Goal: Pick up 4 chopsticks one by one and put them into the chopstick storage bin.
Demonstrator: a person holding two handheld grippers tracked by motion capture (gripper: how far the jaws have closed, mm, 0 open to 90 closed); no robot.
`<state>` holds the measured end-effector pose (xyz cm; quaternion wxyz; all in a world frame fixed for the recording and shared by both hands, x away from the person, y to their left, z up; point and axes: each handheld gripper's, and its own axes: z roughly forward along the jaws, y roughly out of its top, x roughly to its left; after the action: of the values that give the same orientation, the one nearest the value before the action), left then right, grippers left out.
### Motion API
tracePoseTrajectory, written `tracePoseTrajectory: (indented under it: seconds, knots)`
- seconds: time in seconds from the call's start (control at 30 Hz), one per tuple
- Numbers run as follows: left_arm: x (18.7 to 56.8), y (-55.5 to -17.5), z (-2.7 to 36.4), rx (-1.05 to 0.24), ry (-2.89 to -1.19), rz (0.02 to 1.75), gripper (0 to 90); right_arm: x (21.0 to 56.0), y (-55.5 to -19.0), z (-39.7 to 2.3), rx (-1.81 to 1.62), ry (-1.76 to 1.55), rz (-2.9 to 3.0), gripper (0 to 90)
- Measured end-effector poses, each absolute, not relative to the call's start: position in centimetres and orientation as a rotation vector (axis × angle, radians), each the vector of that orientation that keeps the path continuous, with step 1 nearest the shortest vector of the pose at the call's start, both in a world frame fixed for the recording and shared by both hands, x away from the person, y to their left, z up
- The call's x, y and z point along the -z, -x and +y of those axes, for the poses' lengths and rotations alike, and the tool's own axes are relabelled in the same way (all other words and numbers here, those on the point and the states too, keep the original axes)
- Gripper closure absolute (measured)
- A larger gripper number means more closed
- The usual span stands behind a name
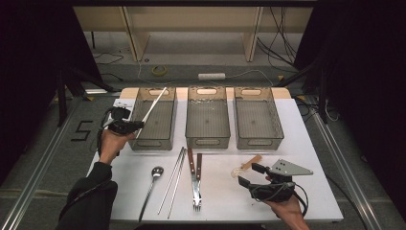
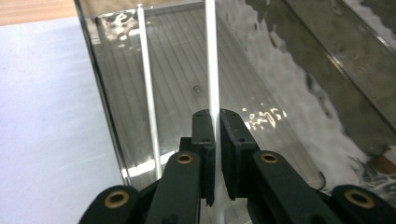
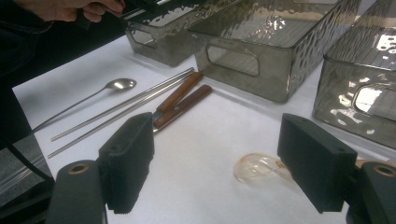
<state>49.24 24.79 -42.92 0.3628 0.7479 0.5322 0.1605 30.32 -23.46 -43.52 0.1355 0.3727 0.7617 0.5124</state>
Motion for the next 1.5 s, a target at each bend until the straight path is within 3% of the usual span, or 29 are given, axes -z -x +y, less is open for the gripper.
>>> tracePoseTrajectory:
  seconds: [0.1,0.63,1.13,1.5]
  knots:
    - [42.6,-49.2,24.8,-0.426,-1.911,1.37,70.8,43.5,-30.3,-23.5,-1.487,-1.074,2.205,28.2]
    - [40.6,-47.1,23.3,-0.421,-1.939,1.359,34.5,43.4,-30.2,-23.5,-1.482,-1.069,2.204,28.3]
    - [39.7,-43.7,20.6,-0.402,-1.994,1.338,24.8,43.3,-30.1,-23.5,-1.481,-1.062,2.2,28.3]
    - [39.8,-40.4,19.3,-0.407,-1.97,1.325,23.1,43.3,-30.1,-23.6,-1.48,-1.064,2.2,28.3]
